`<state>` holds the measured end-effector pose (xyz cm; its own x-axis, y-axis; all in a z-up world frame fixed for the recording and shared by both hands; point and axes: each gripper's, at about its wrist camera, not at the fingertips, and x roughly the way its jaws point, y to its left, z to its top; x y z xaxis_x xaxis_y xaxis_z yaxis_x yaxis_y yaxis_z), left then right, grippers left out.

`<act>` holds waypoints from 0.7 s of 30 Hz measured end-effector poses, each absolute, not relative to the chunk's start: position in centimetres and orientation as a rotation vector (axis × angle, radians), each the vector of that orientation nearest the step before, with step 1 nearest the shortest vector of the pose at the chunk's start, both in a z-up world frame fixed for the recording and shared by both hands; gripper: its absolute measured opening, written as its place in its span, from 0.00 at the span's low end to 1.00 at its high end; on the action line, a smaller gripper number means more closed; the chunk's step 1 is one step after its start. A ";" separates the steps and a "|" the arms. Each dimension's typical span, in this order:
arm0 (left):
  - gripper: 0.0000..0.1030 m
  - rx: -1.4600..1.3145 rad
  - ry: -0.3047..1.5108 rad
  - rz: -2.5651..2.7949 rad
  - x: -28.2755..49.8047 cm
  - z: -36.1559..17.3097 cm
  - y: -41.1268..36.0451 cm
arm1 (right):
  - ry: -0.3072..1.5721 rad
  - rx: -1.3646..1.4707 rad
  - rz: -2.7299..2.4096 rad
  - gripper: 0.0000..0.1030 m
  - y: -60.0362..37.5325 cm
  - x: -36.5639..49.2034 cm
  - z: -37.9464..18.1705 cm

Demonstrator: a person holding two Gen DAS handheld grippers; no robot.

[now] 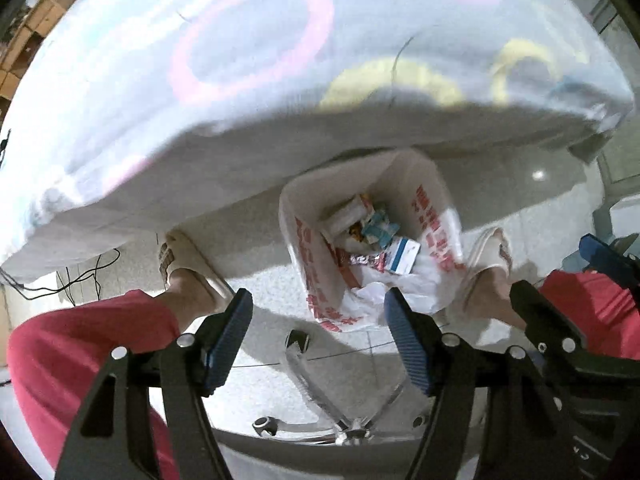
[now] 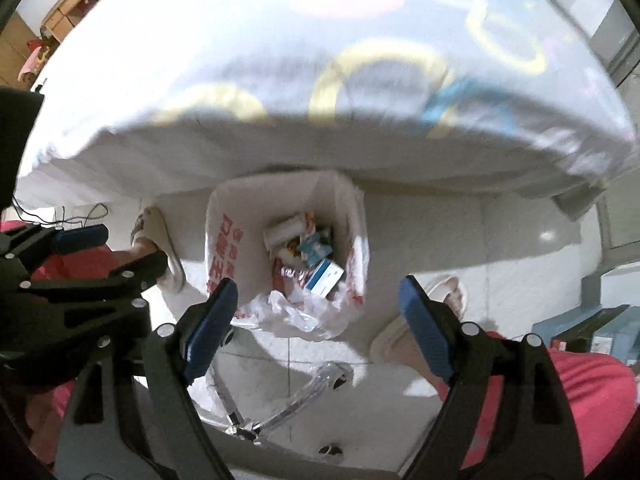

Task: Collect trash

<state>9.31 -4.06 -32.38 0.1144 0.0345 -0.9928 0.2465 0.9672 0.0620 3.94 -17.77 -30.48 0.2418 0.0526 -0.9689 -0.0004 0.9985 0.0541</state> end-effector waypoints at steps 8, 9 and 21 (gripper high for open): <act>0.70 0.210 1.260 -0.137 6.5 -24.7 -4.6 | 1.154 0.011 0.002 0.82 -18.5 0.9 -23.0; 0.72 0.206 1.238 -0.138 6.3 -23.9 -4.6 | 1.123 0.002 -0.008 0.83 -18.4 0.4 -21.9; 0.87 0.134 0.929 -0.110 2.1 -10.9 -4.4 | 0.783 0.007 -0.049 0.94 -19.0 -5.5 -8.9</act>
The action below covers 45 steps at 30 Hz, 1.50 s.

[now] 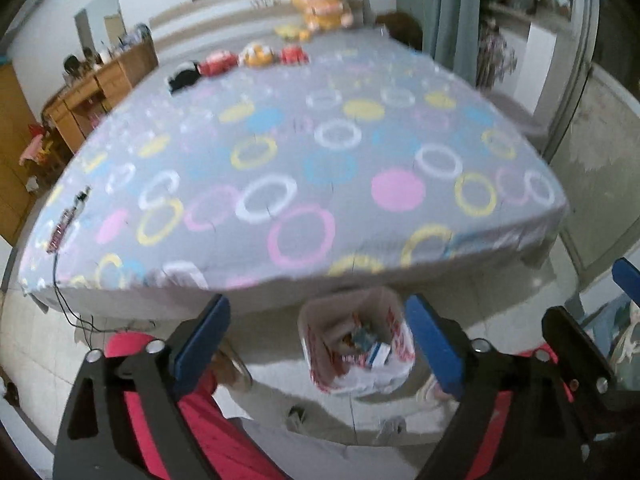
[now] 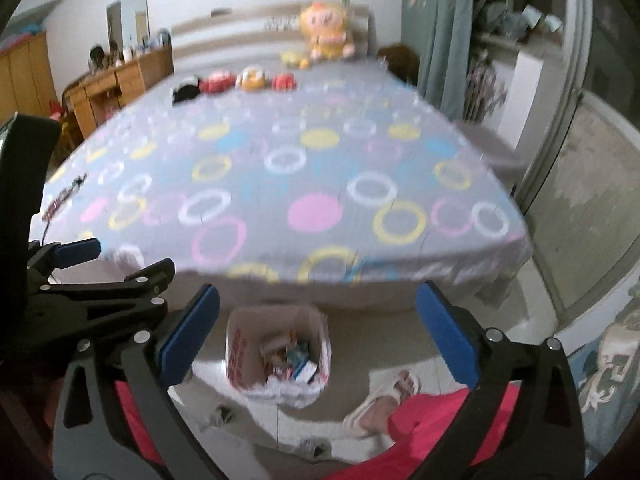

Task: Collect trash

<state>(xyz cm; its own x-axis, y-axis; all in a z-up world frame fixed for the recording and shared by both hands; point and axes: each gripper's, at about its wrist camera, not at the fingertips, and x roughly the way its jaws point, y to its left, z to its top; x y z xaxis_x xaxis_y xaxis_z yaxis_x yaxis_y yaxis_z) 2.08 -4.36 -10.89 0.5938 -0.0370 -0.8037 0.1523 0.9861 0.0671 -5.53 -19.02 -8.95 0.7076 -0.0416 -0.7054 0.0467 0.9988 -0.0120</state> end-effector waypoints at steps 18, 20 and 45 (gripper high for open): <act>0.92 0.087 0.704 -0.077 -3.1 -1.5 -3.9 | 0.522 -0.029 -0.133 0.94 -18.5 -12.0 0.1; 0.92 0.090 0.693 -0.075 -3.4 -1.1 -3.9 | 0.511 -0.029 -0.142 0.94 -18.6 -12.4 0.5; 0.92 0.095 0.652 -0.086 -5.2 1.0 -4.5 | 0.448 -0.011 -0.180 0.94 -18.6 -14.3 2.5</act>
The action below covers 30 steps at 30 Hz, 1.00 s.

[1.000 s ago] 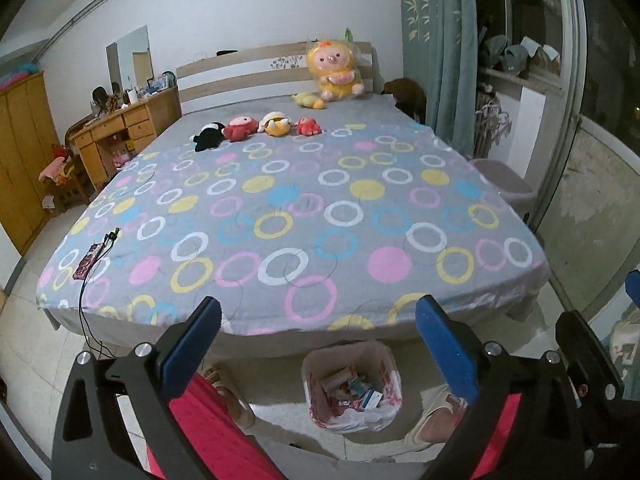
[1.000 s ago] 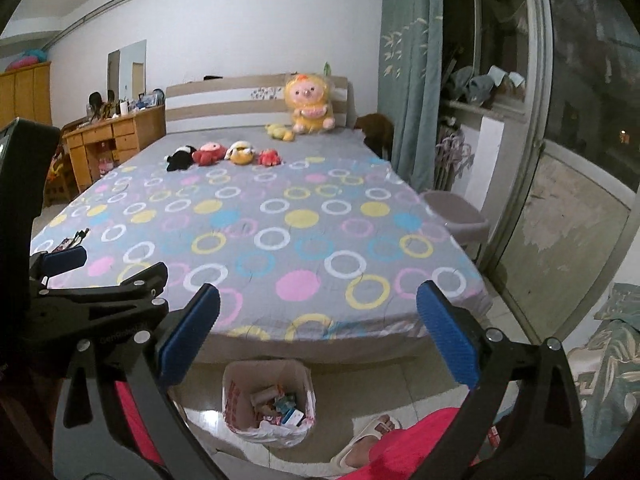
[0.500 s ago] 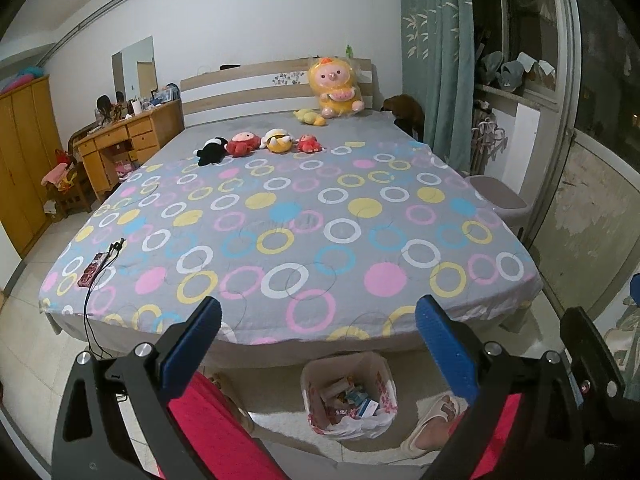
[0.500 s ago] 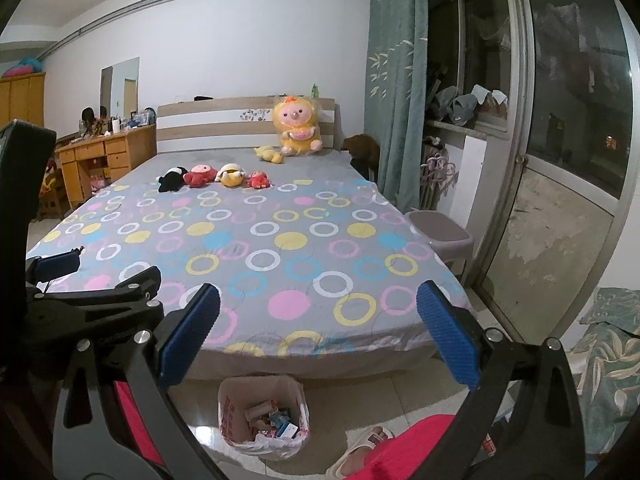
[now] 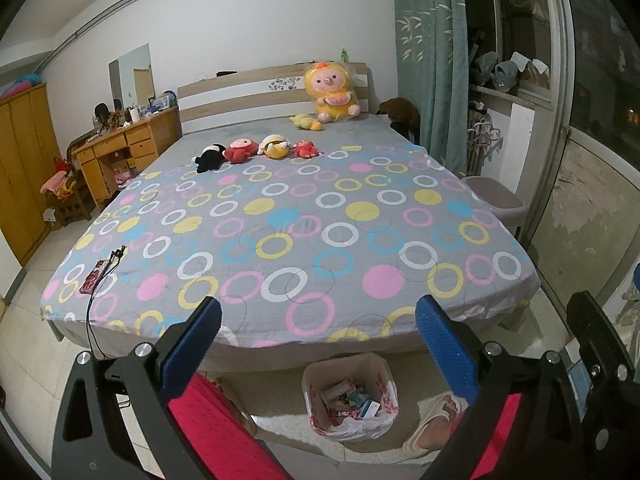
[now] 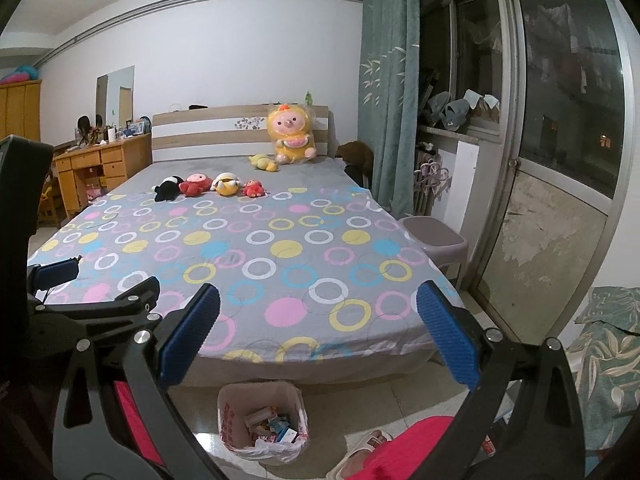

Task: Collect trash

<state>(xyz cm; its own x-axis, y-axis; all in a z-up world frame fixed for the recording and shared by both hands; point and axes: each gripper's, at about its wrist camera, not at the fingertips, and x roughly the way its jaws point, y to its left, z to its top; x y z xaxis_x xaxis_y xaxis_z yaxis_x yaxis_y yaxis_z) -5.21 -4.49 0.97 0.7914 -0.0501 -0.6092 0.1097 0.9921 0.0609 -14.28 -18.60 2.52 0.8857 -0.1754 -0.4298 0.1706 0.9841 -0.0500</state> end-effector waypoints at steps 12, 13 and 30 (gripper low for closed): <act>0.92 0.098 0.641 -0.075 -5.3 1.5 -4.1 | 0.441 -0.011 -0.181 0.94 -18.6 -14.7 2.9; 0.92 0.099 0.643 -0.076 -5.3 1.5 -4.2 | 0.441 -0.010 -0.180 0.94 -18.6 -14.7 2.9; 0.92 0.105 0.640 -0.070 -5.4 1.5 -4.1 | 0.442 -0.010 -0.180 0.94 -18.5 -14.7 2.9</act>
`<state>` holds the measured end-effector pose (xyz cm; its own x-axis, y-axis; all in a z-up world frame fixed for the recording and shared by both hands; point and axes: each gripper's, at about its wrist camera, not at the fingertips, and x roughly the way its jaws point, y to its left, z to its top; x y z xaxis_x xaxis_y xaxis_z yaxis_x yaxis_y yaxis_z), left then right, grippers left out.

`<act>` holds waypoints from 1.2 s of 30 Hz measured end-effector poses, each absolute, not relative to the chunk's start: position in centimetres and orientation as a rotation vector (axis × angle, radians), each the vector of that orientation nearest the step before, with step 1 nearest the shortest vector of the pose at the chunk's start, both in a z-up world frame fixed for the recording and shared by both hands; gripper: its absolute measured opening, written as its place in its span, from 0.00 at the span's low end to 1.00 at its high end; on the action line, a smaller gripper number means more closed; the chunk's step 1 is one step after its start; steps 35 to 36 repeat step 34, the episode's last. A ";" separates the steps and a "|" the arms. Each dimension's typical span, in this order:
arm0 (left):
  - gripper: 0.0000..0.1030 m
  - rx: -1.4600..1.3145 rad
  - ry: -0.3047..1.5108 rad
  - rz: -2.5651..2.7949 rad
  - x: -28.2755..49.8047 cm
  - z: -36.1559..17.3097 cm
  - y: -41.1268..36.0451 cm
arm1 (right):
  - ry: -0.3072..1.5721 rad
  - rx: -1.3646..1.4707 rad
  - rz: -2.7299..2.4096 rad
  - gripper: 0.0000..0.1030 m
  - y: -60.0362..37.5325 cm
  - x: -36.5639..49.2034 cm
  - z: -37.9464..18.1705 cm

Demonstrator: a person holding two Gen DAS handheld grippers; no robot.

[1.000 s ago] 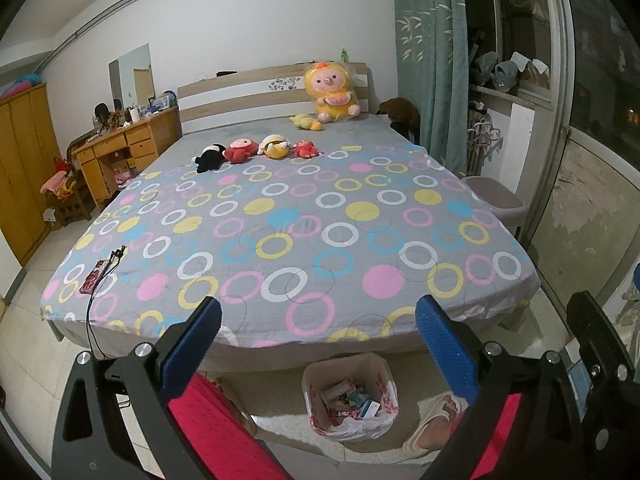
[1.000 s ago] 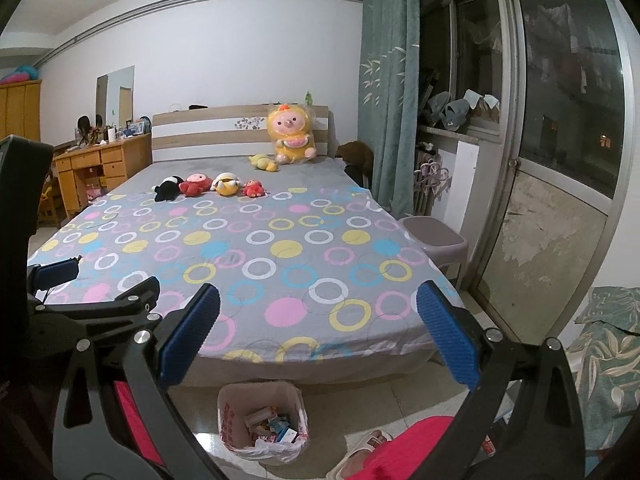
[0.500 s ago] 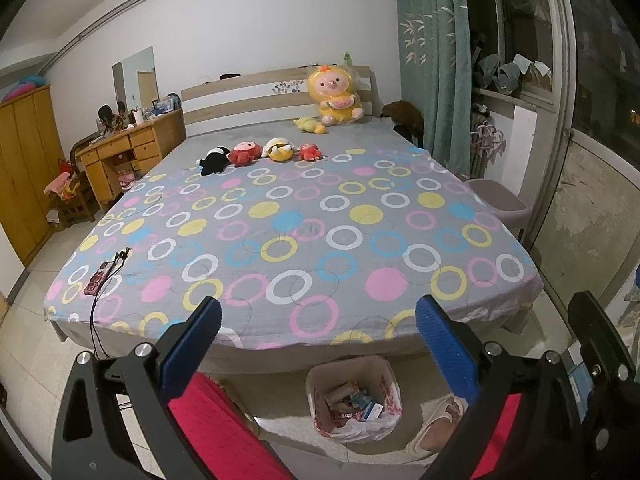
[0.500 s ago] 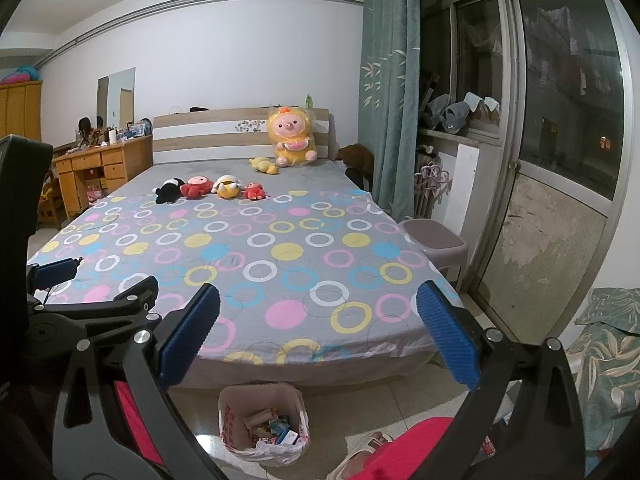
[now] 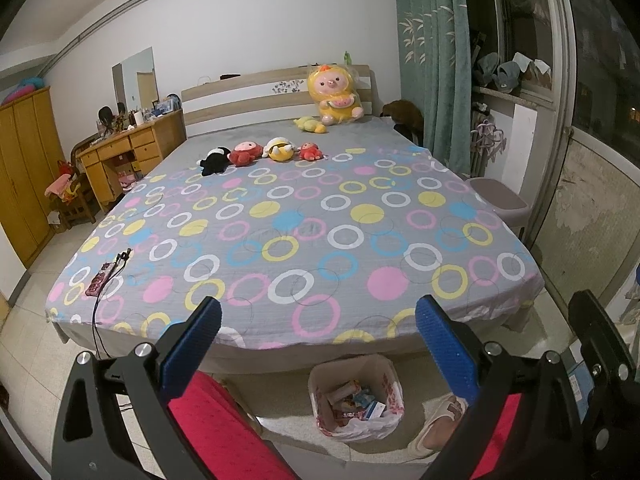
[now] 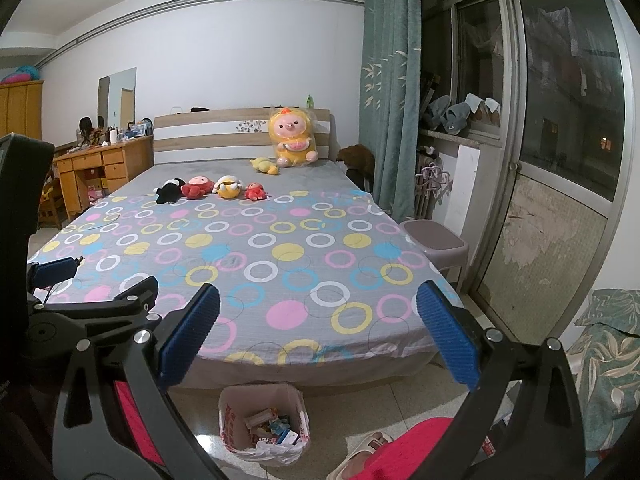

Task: Collect trash

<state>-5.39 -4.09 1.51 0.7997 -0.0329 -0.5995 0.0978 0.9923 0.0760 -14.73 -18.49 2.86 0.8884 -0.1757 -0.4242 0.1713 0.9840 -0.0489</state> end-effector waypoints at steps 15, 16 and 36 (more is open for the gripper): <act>0.92 0.104 0.638 -0.072 -5.5 1.4 -3.6 | 0.442 -0.015 -0.177 0.94 -18.4 -14.6 3.0; 0.92 0.105 0.633 -0.069 -5.6 1.5 -3.6 | 0.442 -0.013 -0.176 0.94 -18.4 -14.6 3.0; 0.92 0.110 0.629 -0.069 -5.8 1.3 -3.0 | 0.440 -0.018 -0.172 0.94 -18.2 -14.3 3.1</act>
